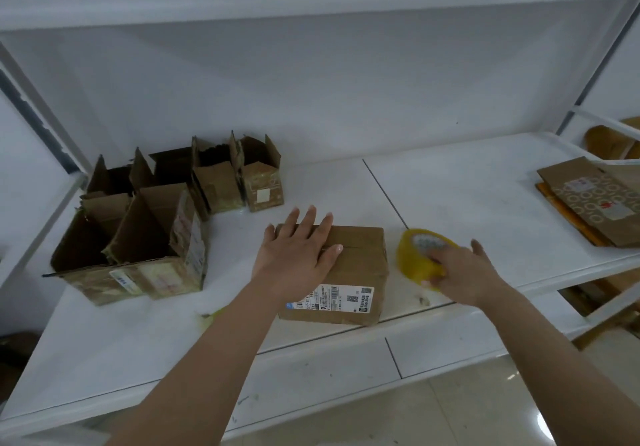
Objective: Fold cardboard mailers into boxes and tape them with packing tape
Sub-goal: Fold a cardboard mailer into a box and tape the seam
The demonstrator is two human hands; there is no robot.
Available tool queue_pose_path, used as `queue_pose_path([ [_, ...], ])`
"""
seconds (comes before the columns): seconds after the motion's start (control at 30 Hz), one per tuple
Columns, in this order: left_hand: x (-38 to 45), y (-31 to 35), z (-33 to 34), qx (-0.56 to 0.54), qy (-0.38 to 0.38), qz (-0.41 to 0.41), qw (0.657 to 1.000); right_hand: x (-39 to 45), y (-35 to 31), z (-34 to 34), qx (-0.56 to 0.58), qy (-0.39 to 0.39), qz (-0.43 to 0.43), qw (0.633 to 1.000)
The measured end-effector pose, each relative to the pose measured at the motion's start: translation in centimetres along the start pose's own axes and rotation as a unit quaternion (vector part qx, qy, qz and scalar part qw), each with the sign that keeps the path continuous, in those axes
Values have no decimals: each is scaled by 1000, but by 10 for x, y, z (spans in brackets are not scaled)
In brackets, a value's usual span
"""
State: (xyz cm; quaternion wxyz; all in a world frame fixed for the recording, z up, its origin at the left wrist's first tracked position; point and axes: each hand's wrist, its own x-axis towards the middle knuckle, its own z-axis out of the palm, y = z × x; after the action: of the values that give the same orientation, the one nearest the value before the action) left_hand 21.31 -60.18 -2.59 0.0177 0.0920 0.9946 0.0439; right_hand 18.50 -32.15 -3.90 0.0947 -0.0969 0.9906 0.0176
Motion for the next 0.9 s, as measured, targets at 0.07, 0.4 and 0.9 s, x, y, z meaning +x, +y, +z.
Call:
queue_pose_path([
  [0.07,-1,0,0,-2,2,2,1000,-2,-2,-38,93,56,-10,994],
  [0.4,-3,0,-1,8,15,11,1000,-39,-68,-126,552,-47,-170,815],
  [0.9,-19,-5,-29,-593,201,-82,776,-12,-87,-130,519,-72,-171,835],
])
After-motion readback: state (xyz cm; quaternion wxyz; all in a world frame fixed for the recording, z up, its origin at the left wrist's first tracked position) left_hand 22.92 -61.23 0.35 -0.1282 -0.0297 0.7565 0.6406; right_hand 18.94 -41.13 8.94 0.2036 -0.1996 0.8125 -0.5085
